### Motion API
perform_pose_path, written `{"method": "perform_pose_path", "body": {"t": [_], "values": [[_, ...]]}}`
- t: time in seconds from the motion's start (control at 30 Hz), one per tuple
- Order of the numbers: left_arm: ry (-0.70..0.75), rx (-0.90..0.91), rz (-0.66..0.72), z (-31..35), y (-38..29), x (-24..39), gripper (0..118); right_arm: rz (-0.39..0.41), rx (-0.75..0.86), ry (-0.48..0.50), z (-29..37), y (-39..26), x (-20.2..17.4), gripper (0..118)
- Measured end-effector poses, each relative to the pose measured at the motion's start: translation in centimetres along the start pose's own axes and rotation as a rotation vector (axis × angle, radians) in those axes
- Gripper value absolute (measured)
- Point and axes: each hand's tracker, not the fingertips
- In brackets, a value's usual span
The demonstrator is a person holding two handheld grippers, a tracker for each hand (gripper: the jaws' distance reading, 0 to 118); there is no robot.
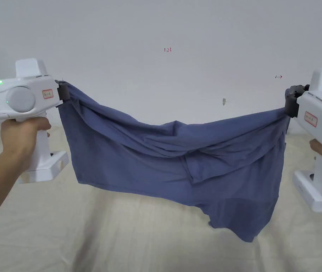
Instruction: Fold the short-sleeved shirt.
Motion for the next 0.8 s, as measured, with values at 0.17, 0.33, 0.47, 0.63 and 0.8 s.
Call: {"method": "perform_pose_path", "body": {"t": [0.17,0.33,0.47,0.63,0.8], "values": [[0.024,-0.102,-0.036,-1.8,-6.1,-0.9,6,-0.032,-0.091,0.022,-1.7,-5.1,-1.0,4],[0.02,-0.201,-0.058,-1.3,-13.7,-2.2,6,-0.054,-0.205,0.045,-1.2,-11.4,-2.2,4],[0.027,-0.311,-0.083,1.2,-19.9,-3.4,6,-0.074,-0.289,0.053,1.3,-16.4,-2.8,4],[0.048,-0.439,-0.074,6.4,-26.8,-5.0,6,-0.079,-0.394,0.041,6.3,-22.2,-2.8,4],[0.077,-0.538,-0.056,12.0,-32.5,-7.2,6,-0.126,-0.506,0.027,12.1,-27.5,-1.6,5]]}}
